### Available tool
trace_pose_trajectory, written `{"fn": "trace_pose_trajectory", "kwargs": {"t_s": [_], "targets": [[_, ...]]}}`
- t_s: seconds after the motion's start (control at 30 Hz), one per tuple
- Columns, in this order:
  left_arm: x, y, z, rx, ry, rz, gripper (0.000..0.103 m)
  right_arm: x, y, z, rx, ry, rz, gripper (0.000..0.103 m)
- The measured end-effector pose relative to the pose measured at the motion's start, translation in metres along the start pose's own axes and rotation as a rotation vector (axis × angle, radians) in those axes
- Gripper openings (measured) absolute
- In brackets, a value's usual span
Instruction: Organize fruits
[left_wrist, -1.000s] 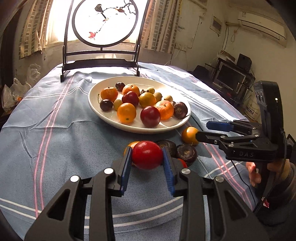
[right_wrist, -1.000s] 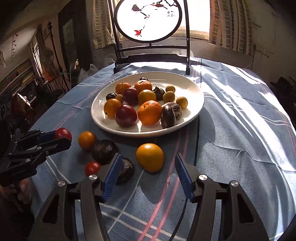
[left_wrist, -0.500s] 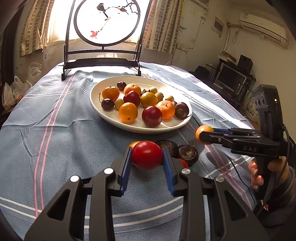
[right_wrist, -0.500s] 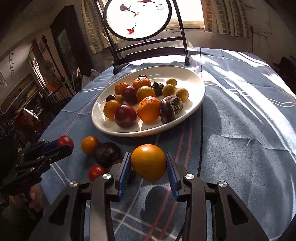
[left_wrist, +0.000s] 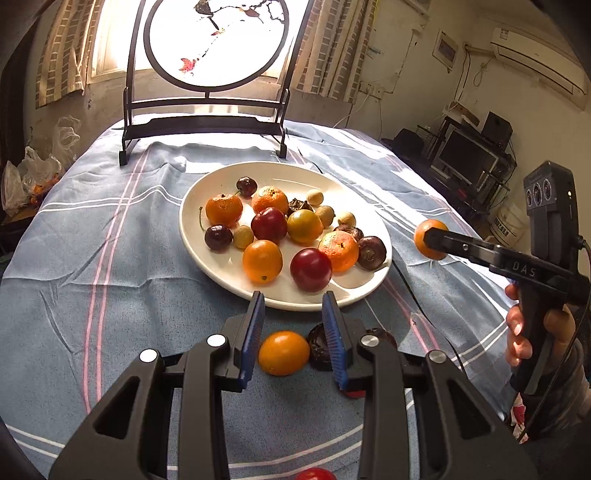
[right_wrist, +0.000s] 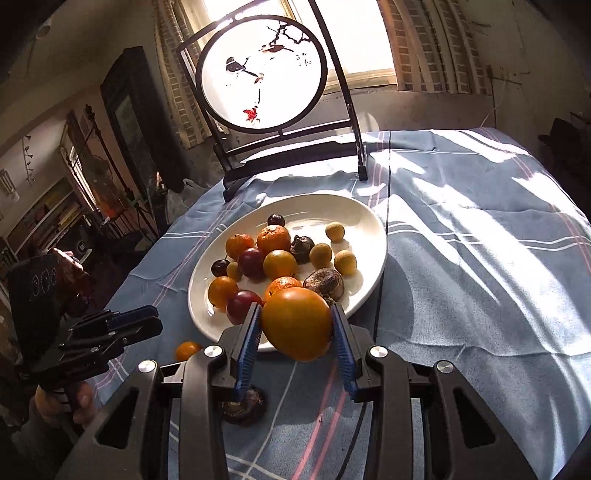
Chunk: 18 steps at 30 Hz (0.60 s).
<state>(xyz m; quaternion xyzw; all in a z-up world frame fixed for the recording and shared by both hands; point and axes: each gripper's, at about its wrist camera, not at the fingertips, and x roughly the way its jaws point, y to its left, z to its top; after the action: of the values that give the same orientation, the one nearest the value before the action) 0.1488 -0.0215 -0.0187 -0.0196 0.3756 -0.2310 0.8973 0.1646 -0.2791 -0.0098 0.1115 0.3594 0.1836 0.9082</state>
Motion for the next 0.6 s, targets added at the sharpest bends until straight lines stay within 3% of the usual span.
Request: {"fn": "trace_pose_trajectory", "kwargs": {"t_s": [0.1,0.17,0.23,0.33,0.43,0.5,0.53,0.6], "targets": [[-0.017,-0.01,-0.02,0.06,0.014,0.005,0.036,0.004,0.006,-0.014,-0.026,0.003,0.028,0.038],[-0.027,-0.014,-0.044,0.075,0.043,-0.008,0.049,0.008,0.005,-0.027,-0.022,0.022,0.029,0.038],[-0.034,-0.022,-0.07,0.115,0.068,-0.004,0.055,0.011,0.003,-0.037,-0.006,0.042,0.043,0.038],[-0.028,-0.027,-0.093,0.178,0.085,0.087,0.055,0.014,0.004,-0.046,-0.011,0.058,0.047,0.038],[-0.017,-0.014,-0.092,0.104,0.081,0.093,0.055,0.016,0.005,-0.051,-0.002,0.062,0.045,0.038],[-0.01,-0.013,-0.093,0.092,0.08,0.093,0.041,0.012,0.007,-0.054,0.008,0.059,0.048,0.038],[-0.01,-0.015,-0.094,0.09,0.081,0.065,0.029,0.008,0.008,-0.056,0.005,0.055,0.049,0.038],[-0.014,-0.025,-0.099,0.132,0.072,0.095,0.027,0.001,0.011,-0.059,-0.005,0.049,0.046,0.038]]}}
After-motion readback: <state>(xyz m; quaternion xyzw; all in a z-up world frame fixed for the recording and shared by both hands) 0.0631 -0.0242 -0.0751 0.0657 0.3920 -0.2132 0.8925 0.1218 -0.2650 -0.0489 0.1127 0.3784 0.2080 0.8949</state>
